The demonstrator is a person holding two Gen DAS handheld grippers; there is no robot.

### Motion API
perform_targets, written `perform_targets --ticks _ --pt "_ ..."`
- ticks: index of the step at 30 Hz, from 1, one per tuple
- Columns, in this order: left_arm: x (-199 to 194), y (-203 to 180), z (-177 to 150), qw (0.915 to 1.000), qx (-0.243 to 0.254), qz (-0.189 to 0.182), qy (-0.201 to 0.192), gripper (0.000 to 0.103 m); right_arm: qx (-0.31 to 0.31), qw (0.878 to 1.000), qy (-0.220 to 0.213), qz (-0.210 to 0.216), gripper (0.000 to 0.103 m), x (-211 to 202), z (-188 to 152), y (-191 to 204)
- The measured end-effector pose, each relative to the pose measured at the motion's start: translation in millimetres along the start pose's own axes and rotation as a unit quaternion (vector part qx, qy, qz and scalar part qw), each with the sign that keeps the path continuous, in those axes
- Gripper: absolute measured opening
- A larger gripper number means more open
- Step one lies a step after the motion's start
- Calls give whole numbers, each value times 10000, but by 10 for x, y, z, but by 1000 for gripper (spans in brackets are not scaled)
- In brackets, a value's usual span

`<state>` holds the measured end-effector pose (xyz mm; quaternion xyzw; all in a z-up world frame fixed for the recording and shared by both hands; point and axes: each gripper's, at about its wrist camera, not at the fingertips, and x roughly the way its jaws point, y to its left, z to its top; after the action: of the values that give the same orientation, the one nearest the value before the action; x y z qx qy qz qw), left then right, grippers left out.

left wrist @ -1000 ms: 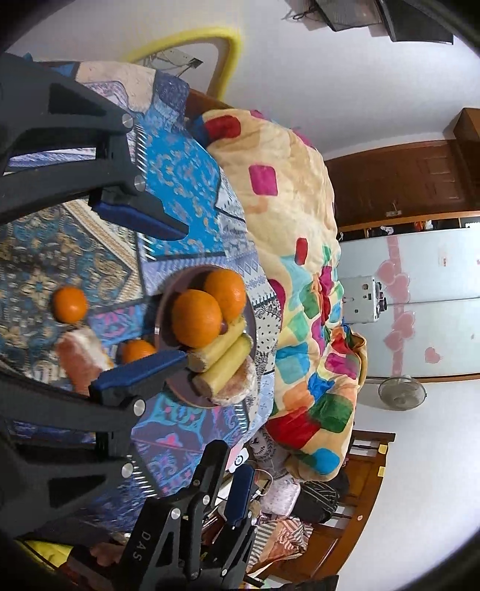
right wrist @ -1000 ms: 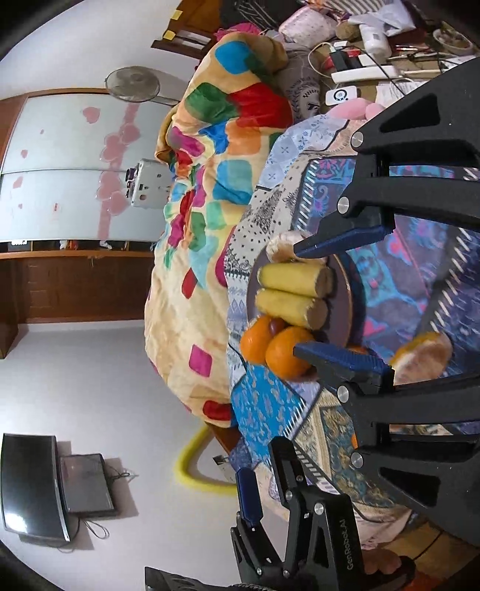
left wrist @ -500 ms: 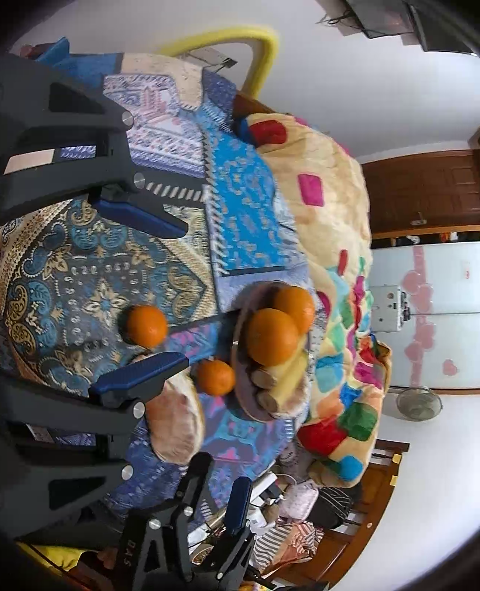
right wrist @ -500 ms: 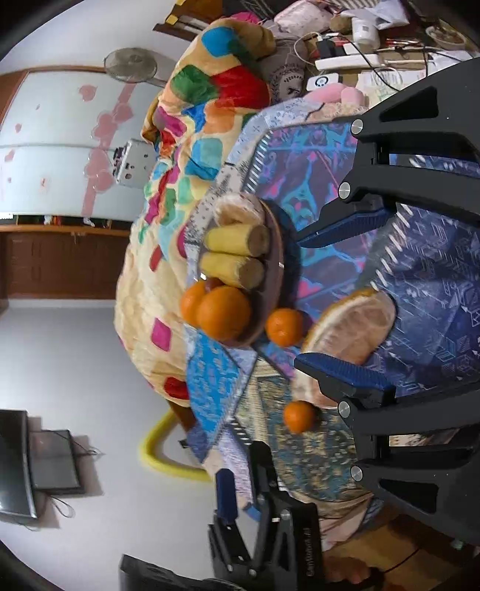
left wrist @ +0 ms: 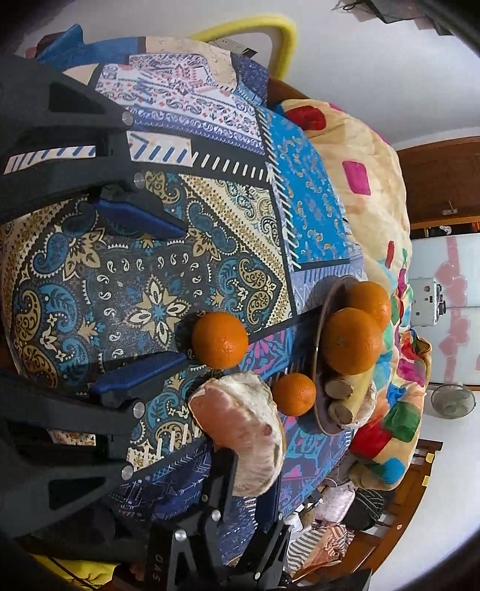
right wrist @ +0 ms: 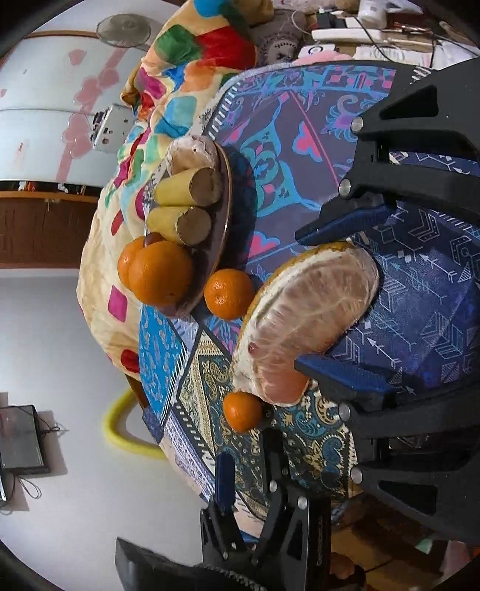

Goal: Organize fruits
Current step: 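Grasp a second pomelo segment with the right gripper while the left moves toward a tangerine, then grasp the small tangerine with the left gripper while the right lifts the pomelo segment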

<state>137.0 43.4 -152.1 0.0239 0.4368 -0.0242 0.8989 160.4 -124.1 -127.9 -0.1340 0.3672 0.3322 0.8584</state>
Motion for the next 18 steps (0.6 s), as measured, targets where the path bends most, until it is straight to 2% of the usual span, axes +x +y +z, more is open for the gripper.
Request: perform_targets --ticks 2,4,7,11,16,18 --pt "7 4 2 10000 -44 -28 -12 64 1 10000 -54 28 46 -55 -22 -9" --pt "10 2 19 10000 -62 -45 -18 64 80 9999 -108 104 33 -104 -41 -40" --pt "9 -29 43 9999 -64 -87 -41 64 291 9990 -144 307 26 -190 -77 -122" --pt "1 -91 80 9999 -4 -110 -103 64 299 9993 -201 23 25 -287 -183 -181" --pt "42 -138 141 9998 28 -94 -156 64 667 9967 -233 -398 24 -422 -323 -392" --pt "80 -141 170 9998 4 -82 -158 64 857 9953 -215 -385 24 -443 -364 -498"
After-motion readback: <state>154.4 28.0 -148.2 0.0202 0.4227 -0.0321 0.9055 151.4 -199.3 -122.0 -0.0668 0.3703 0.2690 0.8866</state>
